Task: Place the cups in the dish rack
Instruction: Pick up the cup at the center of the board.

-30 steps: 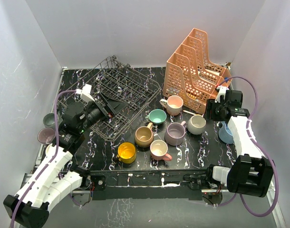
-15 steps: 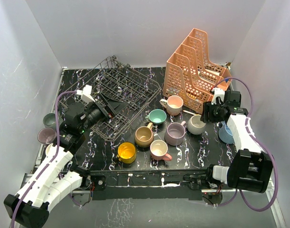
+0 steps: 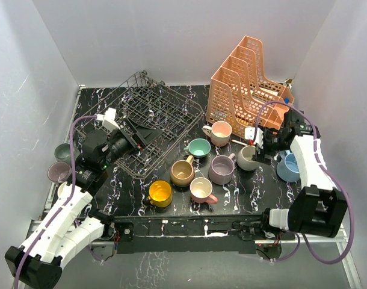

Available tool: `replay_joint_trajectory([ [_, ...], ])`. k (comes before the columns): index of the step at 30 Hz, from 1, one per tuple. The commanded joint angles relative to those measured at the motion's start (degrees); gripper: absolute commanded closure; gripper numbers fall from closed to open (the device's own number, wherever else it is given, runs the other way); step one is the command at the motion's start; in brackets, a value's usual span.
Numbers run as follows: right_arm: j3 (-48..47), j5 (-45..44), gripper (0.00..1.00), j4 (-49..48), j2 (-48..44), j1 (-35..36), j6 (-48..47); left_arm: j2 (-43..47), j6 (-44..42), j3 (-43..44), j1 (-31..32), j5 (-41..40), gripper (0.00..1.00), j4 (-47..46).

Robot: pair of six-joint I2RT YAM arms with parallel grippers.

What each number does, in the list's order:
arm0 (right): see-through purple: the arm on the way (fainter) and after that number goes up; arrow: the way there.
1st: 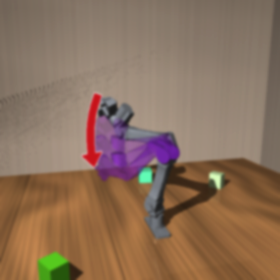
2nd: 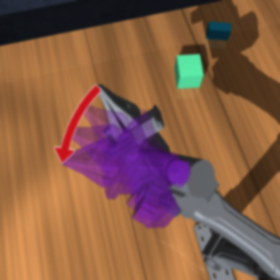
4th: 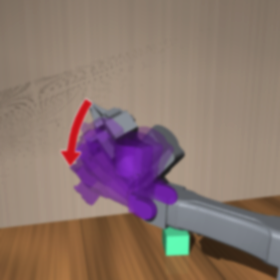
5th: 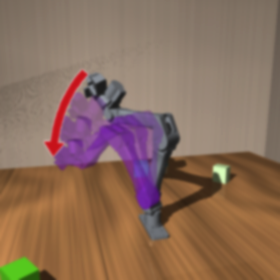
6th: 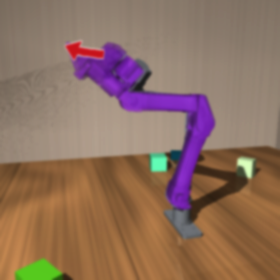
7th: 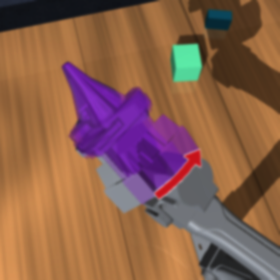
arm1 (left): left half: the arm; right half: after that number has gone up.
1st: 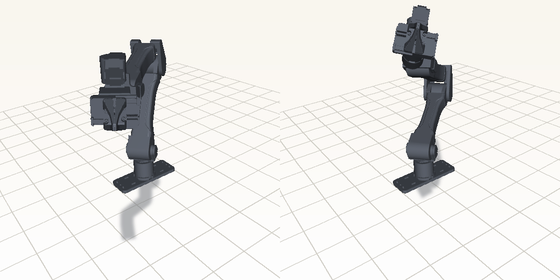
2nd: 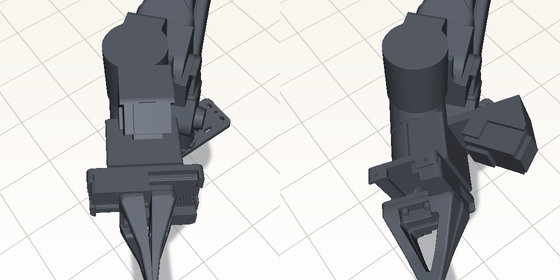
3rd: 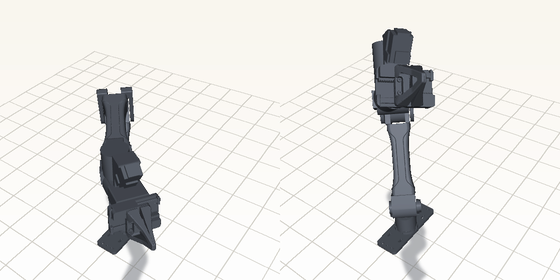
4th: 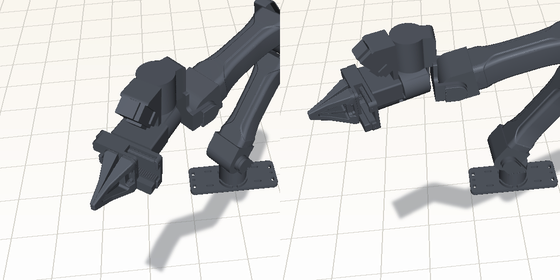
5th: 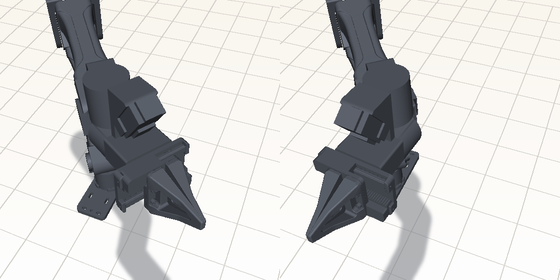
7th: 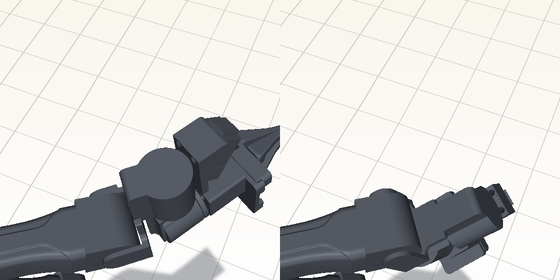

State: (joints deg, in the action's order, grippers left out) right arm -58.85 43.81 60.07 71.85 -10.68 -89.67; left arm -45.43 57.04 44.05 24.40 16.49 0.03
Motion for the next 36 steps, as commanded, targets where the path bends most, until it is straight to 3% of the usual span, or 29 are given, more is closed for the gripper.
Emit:
replay_joint_trajectory([
  [1,-8.57,1.21,0.2,6.62,6.47,0.13,-21.3,1.03,-0.17,-0.72,0.21,-0.27,0.03,-0.71],
  [6,-14.16,-0.97,0.38,11.13,14.27,0.37,-26.97,1.39,-0.34,-0.71,0.21,-0.38,0.03,0.03],
  [15,-14.44,-4.4,0.46,8.11,20.4,5.33,-23.16,1.7,-0.97,-0.64,0.21,-0.63,0.03,1.02],
  [22,-13.99,-12.47,0.54,2.99,24.36,9.26,-17.44,1.41,-1.54,-0.2,0.21,-0.66,0.03,2.0],
  [27,-14.67,-15.07,0.76,2.36,26.52,10.22,-15.54,1.62,-1.58,-0.63,0.21,-0.99,0.03,2.47],
  [36,-11.47,-17.03,0.75,-1.6,25.99,10.23,-14.49,1.44,-1.24,-1.43,0.21,-0.7,0.03,1.9],
])
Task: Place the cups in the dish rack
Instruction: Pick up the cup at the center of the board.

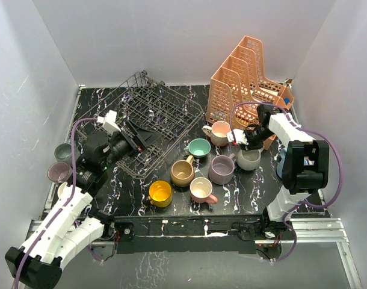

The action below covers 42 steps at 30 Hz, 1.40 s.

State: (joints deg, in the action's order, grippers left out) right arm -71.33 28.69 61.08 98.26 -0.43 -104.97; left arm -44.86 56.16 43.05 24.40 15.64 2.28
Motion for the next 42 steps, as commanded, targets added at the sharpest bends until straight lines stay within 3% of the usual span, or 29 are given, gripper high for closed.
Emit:
replay_joint_trajectory([
  [1,1.24,-2.03,0.74,-2.86,-0.51,-0.01,0.82,0.85,-0.37,-0.51,0.18,0.18,0.03,-0.43],
  [8,-0.67,-2.34,0.92,-0.03,-1.34,-0.02,1.05,0.49,-0.31,-0.18,0.21,0.7,0.03,-0.94],
  [14,-1.99,-0.79,0.92,3.19,-5.39,-0.97,1.52,0.65,-0.14,-0.1,0.21,1.75,0.03,-2.28],
  [19,-4.61,1.87,0.92,4.46,-8.89,-1.27,9.06,0.99,0.73,-0.98,0.19,3.93,0.03,-6.0],
  [27,-13.41,8.45,0.92,3.14,-13.0,-1.33,38.44,2.41,3.73,-4.57,0.2,7.92,0.06,-19.59],
  [32,-17.76,18.61,0.92,2.39,-13.86,-1.29,55.74,1.36,6.24,-5.09,0.21,10.62,0.06,-26.25],
  [37,-15.45,32.84,0.92,-4.72,-14.24,-1.33,77.82,-0.9,9.26,-5.55,1.01,11.73,0.05,-32.15],
  [42,-12.17,42.74,0.92,-13.69,-14.08,-1.33,93.23,-5.08,9.4,-4.54,7.2,8.99,0.03,-36.61],
])
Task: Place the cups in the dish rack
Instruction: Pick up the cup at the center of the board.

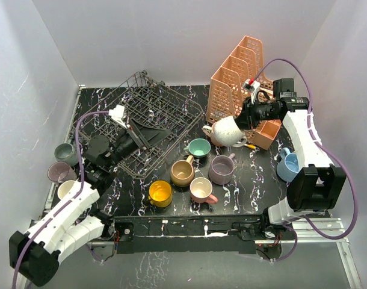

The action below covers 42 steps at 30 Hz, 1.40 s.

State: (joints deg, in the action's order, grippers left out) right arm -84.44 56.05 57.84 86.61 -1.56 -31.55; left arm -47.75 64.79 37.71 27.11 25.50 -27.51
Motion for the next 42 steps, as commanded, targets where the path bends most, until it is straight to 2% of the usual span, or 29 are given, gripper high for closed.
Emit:
replay_joint_trajectory([
  [1,1.78,16.37,0.92,-12.95,-2.65,-0.2,23.22,-2.8,0.36,0.74,6.3,-2.39,0.03,-7.95],
  [5,6.51,20.07,0.92,-23.91,-4.26,-0.71,37.67,-5.3,-1.0,-1.08,13.36,-9.58,0.03,-15.14],
  [7,12.5,21.37,0.92,-35.37,-5.64,-0.72,51.15,-7.13,-1.71,-1.93,16.48,-12.87,0.03,-18.82],
  [9,19.32,21.86,0.92,-51.72,-7.49,-0.76,70.46,-9.56,-2.44,-2.1,19.25,-15.76,0.03,-21.24],
  [11,25.14,20.22,0.92,-65.58,-9.34,-0.77,83.98,-11.5,-3.39,-1.35,21.78,-18.28,0.03,-21.97],
  [17,34.17,16.66,0.92,-88.2,-11.89,-0.77,105.84,-16.48,-6.52,2.48,27.56,-24.46,0.04,-18.91],
  [21,36.08,16.01,0.92,-93.02,-12.24,-0.72,111.17,-19.39,-6.53,5.16,29.69,-28.09,0.05,-15.67],
  [28,37.91,15.84,0.92,-95.73,-12.64,-0.71,114.44,-25.45,-6.88,9.65,32.98,-31.21,0.08,-15.89],
  [42,39.53,16.28,0.92,-95.36,-13.81,-0.38,114.96,-36.13,-12.32,20.03,34.41,-33.51,0.31,-9.54],
])
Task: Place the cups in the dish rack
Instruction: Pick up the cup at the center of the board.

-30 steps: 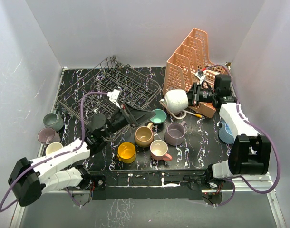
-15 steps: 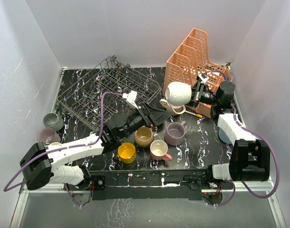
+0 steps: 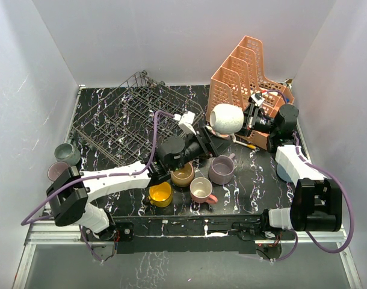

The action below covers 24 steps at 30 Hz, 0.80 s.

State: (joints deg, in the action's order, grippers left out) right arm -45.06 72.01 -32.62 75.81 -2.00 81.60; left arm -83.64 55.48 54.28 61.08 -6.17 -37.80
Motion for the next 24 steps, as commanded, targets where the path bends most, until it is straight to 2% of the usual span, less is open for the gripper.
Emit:
replay_joint_trajectory([
  [1,0.15,0.35,0.92,-4.8,-3.02,0.07,1.81,-0.65,-3.39,3.8,0.44,-2.09,0.33,0.94],
  [4,0.15,0.39,0.92,-4.47,-3.17,0.15,1.73,-1.69,-4.08,4.26,0.44,-3.43,0.34,0.15],
  [8,0.31,0.3,0.92,-3.97,-3.24,0.24,1.59,-2.82,-4.16,3.58,0.44,-4.64,0.35,-5.6],
  [12,0.57,0.16,0.92,-3.51,-3.27,0.33,1.56,-4.45,-4.16,4.0,0.46,-4.75,0.42,-9.69],
  [21,0.85,-0.02,0.92,-3.26,-3.13,0.33,1.63,-6.85,-2.09,4.74,0.53,-4.69,0.49,-15.7],
  [24,0.98,-0.09,0.92,-3.32,-3.17,0.33,1.67,-7.91,-1.27,5.04,0.53,-4.49,0.56,-17.5],
])
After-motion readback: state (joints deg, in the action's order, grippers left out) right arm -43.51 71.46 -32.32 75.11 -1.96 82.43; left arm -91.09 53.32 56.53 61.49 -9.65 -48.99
